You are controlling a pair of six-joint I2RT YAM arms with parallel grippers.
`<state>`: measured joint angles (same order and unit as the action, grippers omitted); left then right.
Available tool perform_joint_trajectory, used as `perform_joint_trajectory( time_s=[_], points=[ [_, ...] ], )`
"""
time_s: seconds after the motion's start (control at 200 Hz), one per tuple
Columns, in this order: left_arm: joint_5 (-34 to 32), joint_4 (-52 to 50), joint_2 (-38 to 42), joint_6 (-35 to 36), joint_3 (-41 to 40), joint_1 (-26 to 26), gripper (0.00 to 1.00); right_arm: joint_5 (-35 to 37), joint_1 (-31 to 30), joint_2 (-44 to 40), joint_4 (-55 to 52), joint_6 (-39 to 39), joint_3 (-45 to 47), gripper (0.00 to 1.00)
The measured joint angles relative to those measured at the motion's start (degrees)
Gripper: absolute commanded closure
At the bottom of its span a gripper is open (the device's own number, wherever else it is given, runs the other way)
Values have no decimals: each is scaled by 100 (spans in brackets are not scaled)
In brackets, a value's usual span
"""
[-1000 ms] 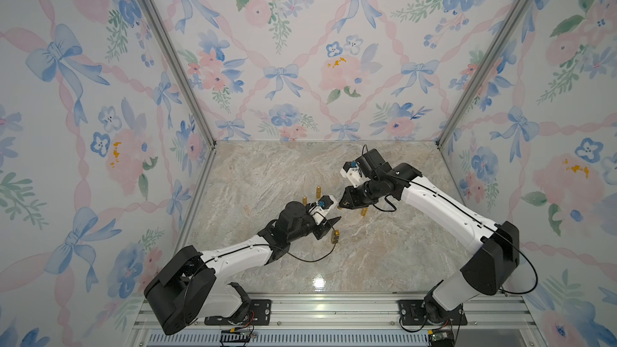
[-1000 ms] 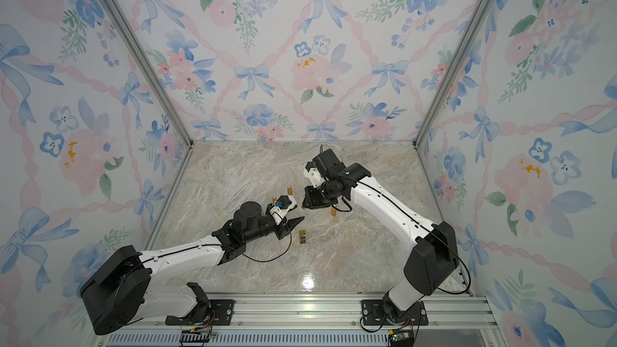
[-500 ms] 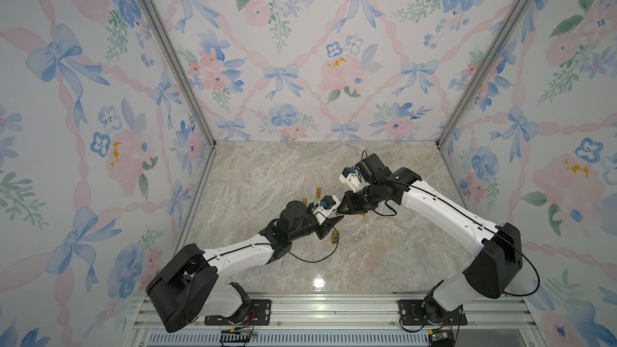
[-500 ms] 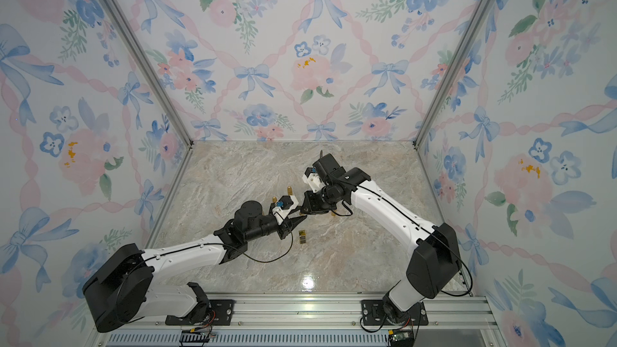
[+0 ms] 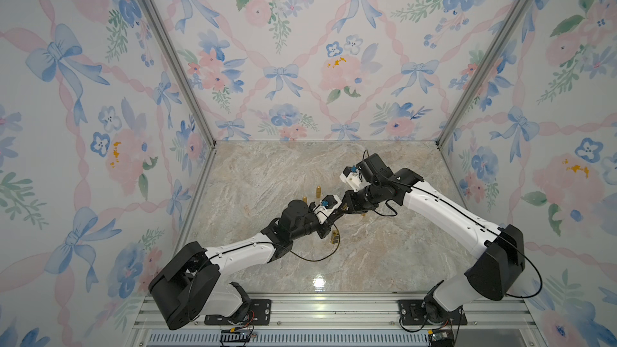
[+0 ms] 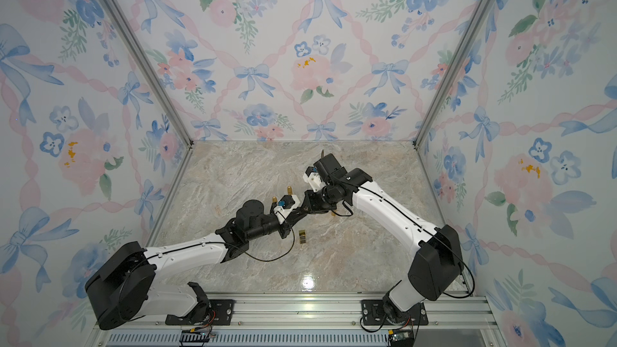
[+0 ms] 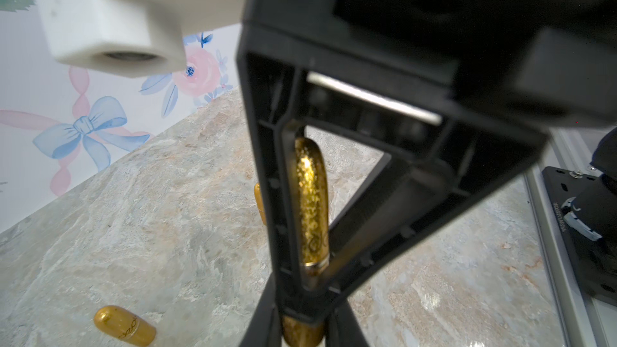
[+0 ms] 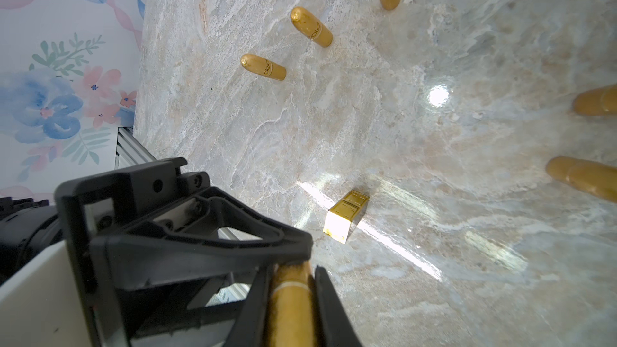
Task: Open the lipstick cap
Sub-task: Pick up the lipstick at the center of the board, then open the cover of the lipstick.
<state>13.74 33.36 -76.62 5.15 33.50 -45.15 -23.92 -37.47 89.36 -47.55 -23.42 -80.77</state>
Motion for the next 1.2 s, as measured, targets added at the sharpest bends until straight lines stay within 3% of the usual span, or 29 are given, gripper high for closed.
perform_joint_trajectory(
  time_s=[0.09, 0.265, 0.4, 0.75, 0.97, 1.11, 1.2],
  points=[
    [-39, 26, 0, -37, 0, 0, 100, 20, 0, -24, 33, 4, 13, 71],
    [-289, 39, 4, -293, 0, -26, 100, 63, -13, -162, 120, 48, 28, 49],
    [-516, 46, 61, -505, -26, -44, 100, 214, -13, -306, 157, 37, 28, 44],
    [-756, 44, 190, -828, -101, -98, 100, 560, -15, -549, 509, 26, 157, 48],
    [-798, 44, 190, -850, -101, -122, 100, 581, -26, -509, 798, -26, 173, 61],
    [-844, 44, 190, -885, -101, -133, 100, 599, -103, -369, 852, -13, 173, 63],
    [-885, 44, 190, -887, -98, -133, 100, 599, -149, -319, 863, -17, 173, 71]
  ],
)
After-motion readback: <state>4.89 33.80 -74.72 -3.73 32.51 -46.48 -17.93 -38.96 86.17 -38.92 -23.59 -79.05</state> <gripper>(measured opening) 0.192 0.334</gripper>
